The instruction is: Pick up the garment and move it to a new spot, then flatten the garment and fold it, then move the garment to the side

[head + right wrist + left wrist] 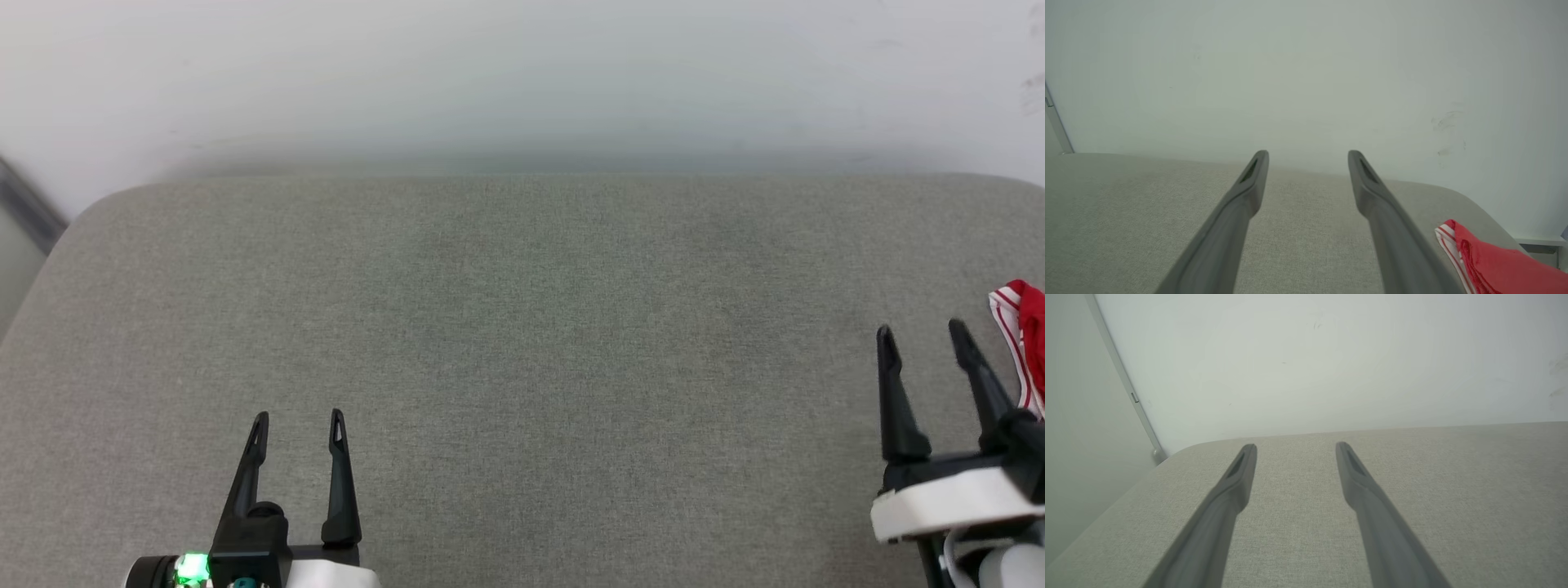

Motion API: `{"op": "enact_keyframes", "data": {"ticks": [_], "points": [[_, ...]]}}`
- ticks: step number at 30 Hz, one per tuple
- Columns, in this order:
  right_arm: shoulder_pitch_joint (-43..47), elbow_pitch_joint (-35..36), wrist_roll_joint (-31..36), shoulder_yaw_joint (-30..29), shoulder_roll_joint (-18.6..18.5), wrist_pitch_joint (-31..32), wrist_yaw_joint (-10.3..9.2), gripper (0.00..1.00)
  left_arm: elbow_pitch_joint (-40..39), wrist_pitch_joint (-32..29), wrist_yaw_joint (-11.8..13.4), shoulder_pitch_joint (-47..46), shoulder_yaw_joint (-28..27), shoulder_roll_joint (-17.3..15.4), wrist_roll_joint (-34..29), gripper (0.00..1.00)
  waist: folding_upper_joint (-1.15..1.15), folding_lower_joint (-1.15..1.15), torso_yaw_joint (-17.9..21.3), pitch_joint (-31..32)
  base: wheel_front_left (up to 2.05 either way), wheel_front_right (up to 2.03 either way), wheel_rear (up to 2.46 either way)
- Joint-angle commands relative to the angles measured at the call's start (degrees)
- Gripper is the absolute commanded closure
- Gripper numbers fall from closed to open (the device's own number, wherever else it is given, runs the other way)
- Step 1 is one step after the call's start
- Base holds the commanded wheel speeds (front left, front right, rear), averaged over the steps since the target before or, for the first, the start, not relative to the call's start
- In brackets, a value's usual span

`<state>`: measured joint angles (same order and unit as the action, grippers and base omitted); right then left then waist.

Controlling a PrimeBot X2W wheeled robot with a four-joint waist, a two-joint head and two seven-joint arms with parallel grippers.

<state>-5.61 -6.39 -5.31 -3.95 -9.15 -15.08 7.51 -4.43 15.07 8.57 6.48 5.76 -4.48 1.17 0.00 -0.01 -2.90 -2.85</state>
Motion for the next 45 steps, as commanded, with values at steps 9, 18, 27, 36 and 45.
{"op": "enact_keyframes", "data": {"ticks": [9, 18, 27, 36, 45], "points": [[9.0, 6.0, 0.2, -2.4, 4.6, -0.1, -0.05, 0.00, 1.2, 0.1, -1.3, 2.5, -0.4, 0.1, -0.2, 0.00, 0.00, 0.01, 0.4, 2.1, 0.00, 0.00, 0.00], [12.9, 9.8, 0.2, -3.6, 6.1, -0.1, -0.05, 0.00, 1.4, 0.1, -2.5, 2.7, -0.8, 0.4, 0.3, 0.00, 0.00, 0.01, 0.1, 2.7, 0.00, 0.00, 0.00], [14.7, 11.0, -0.6, -3.3, 6.4, -0.1, -0.05, 0.00, 1.4, 0.1, -3.4, 3.3, -1.2, 0.7, 0.3, 0.00, 0.00, 0.01, 0.2, 2.6, 0.00, 0.00, 0.00], [14.1, 8.0, -1.7, -3.0, 6.2, 0.4, 0.00, 1.00, 3.7, -0.3, -3.6, 2.9, -0.9, 0.9, 1.2, 1.00, 0.00, 0.01, 0.3, 2.5, 0.00, 0.00, 0.00], [12.2, 6.1, -12.7, -2.4, 5.8, 2.6, 0.00, 1.00, 5.1, -2.2, -5.0, 1.1, -1.4, 0.2, 13.2, 1.00, 0.00, 0.01, 0.5, 2.5, 0.00, 0.00, 0.00]]}}
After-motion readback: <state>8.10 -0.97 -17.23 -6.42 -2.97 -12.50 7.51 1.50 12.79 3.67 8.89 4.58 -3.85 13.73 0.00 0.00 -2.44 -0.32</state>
